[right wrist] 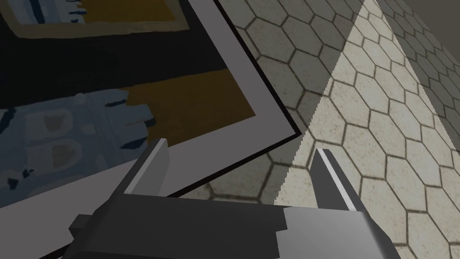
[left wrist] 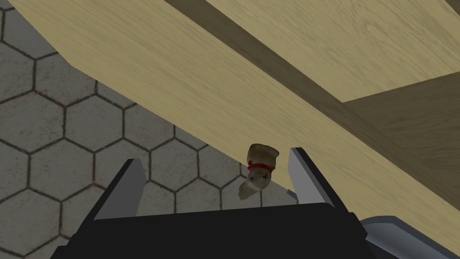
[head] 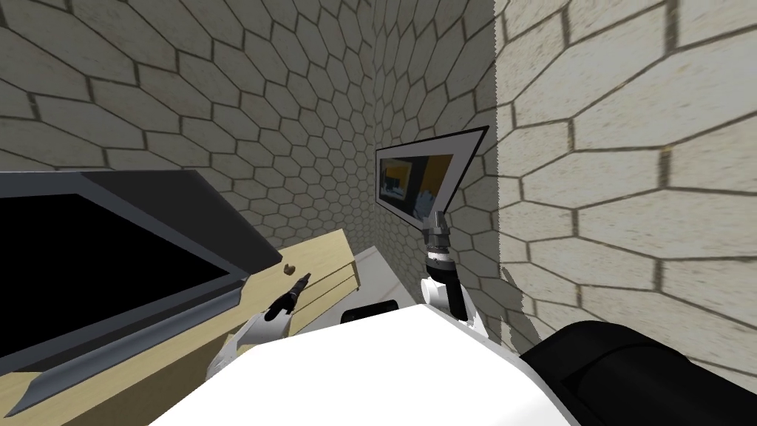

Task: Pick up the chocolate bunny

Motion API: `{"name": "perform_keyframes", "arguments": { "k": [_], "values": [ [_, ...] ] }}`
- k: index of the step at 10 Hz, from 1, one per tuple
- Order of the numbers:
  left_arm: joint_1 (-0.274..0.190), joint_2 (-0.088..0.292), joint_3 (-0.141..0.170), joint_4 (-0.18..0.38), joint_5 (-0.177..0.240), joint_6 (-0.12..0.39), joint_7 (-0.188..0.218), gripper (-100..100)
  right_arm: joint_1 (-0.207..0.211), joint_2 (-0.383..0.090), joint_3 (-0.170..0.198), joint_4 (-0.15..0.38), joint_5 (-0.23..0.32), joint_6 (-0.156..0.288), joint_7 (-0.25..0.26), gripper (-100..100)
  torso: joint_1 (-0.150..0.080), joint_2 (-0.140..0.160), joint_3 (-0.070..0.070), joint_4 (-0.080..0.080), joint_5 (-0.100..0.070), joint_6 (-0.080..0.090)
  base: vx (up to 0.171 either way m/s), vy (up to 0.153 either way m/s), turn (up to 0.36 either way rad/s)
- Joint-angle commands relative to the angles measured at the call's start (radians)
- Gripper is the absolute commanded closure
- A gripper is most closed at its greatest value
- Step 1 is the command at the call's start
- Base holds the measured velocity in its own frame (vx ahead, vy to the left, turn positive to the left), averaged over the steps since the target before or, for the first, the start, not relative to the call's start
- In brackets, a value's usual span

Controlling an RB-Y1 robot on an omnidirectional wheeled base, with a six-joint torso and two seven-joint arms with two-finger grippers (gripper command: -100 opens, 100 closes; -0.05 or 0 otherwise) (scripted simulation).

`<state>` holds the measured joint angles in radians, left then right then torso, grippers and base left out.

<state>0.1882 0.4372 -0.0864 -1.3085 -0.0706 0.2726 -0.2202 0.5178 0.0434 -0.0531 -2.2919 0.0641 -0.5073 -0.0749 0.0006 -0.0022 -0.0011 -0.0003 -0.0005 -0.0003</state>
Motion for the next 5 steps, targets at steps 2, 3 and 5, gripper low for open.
{"name": "perform_keyframes", "arguments": {
  "k": [2, 3, 5],
  "values": [
    [-0.024, 0.021, 0.007, 0.054, -0.004, 0.064, -0.010, -100, 0.000, 0.000, 0.000, 0.000, 0.000, 0.000, 0.000, 0, 0.000, 0.000, 0.000, 0.000, 0.000, 0.000, 0.044, 0.001, -0.043],
    [-0.042, 0.035, 0.012, 0.077, -0.006, 0.098, -0.015, -100, 0.000, 0.000, 0.000, 0.000, 0.000, 0.000, 0.000, 0, 0.000, 0.000, 0.000, 0.000, 0.000, 0.000, 0.057, 0.018, -0.114],
    [-0.059, 0.047, 0.017, 0.116, -0.007, 0.131, -0.020, -100, 0.000, 0.000, 0.000, 0.000, 0.000, 0.000, 0.000, 0, 0.002, -0.001, -0.001, 0.000, 0.001, 0.000, 0.051, 0.032, -0.071]
  ]
}}
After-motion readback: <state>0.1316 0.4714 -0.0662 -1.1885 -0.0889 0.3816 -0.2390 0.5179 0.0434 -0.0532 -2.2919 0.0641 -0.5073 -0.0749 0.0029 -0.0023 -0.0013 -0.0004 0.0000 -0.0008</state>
